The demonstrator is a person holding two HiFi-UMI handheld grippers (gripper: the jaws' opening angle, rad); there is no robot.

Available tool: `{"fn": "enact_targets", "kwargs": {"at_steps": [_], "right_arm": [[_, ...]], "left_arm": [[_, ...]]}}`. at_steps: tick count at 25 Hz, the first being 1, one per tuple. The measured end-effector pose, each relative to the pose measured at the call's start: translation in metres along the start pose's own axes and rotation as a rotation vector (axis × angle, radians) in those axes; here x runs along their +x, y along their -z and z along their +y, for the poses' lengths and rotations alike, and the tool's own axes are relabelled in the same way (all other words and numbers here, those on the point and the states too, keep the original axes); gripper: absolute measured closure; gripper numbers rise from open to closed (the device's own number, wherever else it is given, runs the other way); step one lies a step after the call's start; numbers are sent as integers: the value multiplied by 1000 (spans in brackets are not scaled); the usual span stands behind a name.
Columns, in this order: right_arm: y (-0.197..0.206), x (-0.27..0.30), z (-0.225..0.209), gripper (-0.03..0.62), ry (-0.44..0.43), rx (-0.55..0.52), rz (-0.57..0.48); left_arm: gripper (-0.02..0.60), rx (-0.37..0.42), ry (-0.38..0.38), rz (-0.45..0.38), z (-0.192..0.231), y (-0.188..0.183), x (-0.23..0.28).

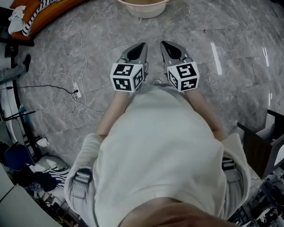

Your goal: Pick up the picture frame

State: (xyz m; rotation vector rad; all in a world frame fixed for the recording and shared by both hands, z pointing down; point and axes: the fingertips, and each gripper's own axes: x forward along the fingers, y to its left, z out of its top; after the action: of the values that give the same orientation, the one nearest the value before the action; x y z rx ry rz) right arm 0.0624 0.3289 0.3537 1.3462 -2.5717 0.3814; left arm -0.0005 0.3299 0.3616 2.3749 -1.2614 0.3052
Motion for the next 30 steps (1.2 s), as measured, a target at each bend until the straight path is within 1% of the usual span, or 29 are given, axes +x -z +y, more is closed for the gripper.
{"fn": "enact_targets", "kwargs": {"at_steps": [6, 9, 13, 16, 20, 24, 30], "right_arm": [[0, 1, 7, 595, 1, -3, -3], [4, 1, 8, 594, -1, 32, -3], [9, 2, 7, 593, -1, 48, 19], [14, 2, 5, 592, -2, 55, 31], [17, 11, -9, 592, 11, 81, 43], [14, 32, -23, 592, 4, 82, 54], [-1, 78, -54, 594, 3, 71, 74]], "left_arm": [[581, -3, -4, 4, 5, 4, -7], [581, 0, -21, 15, 7, 10, -10], [581, -31, -14, 30, 10, 15, -10], [580, -32, -20, 45, 14, 17, -4], [580, -26, -25, 67, 21, 17, 10], [580, -27, -24, 87, 32, 12, 30], [581, -30, -33, 79, 65, -17, 76]]}}
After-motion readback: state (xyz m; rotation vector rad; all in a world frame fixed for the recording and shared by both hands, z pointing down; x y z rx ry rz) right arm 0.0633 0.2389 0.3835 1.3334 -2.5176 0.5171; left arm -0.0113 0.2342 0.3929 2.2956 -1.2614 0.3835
